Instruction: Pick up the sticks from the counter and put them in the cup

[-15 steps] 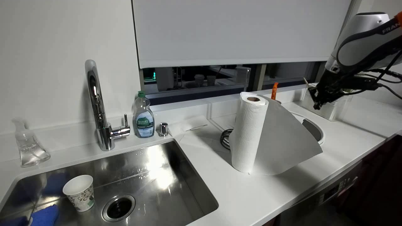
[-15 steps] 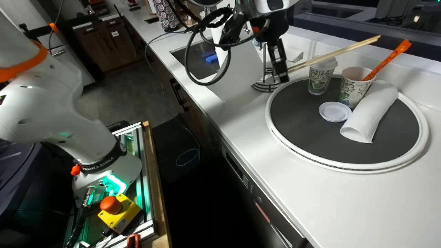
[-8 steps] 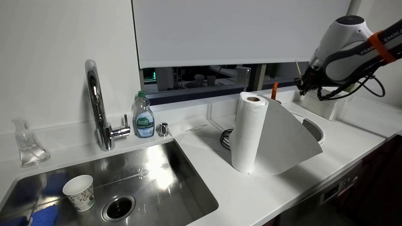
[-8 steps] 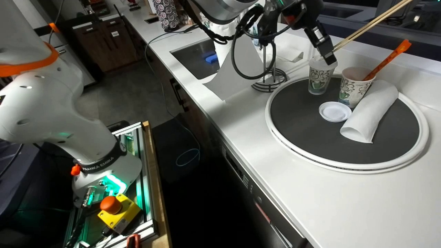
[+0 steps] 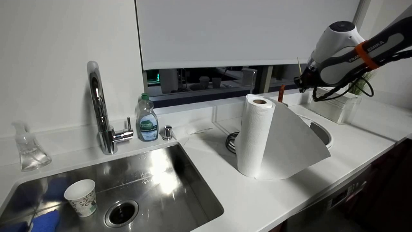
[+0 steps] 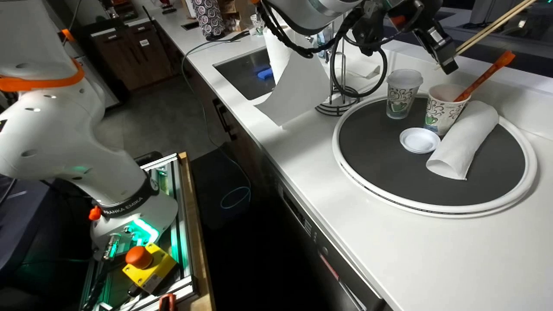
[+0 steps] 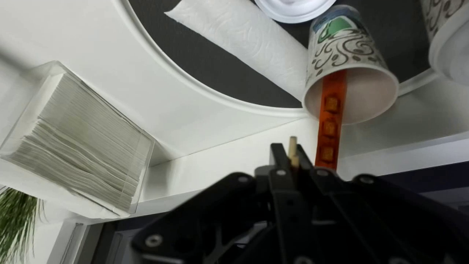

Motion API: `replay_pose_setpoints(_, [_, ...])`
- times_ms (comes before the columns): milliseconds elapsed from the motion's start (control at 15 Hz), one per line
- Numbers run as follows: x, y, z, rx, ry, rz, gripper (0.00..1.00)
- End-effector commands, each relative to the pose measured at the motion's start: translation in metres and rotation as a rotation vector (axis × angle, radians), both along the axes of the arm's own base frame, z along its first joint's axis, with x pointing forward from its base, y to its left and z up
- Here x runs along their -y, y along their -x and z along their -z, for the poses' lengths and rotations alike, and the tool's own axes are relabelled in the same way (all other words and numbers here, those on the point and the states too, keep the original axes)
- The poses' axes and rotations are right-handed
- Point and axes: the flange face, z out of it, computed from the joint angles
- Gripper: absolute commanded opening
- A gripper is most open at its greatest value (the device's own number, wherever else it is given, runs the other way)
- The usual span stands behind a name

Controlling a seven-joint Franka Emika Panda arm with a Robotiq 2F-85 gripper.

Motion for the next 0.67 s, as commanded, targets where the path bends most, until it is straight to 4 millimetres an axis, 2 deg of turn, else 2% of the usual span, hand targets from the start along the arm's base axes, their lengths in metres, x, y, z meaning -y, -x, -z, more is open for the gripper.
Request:
replay_pose_setpoints(0, [0.000, -0.001, 0.000, 0.001, 0.000, 0.000, 0.02])
replay_pose_setpoints(133, [-0.011, -0.016, 0.001, 0.051, 0.038, 0.043, 0.02])
replay_pose_setpoints(333, [-0.022, -0.026, 0.008, 0.115, 0.017, 0.115, 0.02])
replay_pose_setpoints(600, [-0.024, -0.038, 0.035, 0.143, 0.010, 0.251, 0.02])
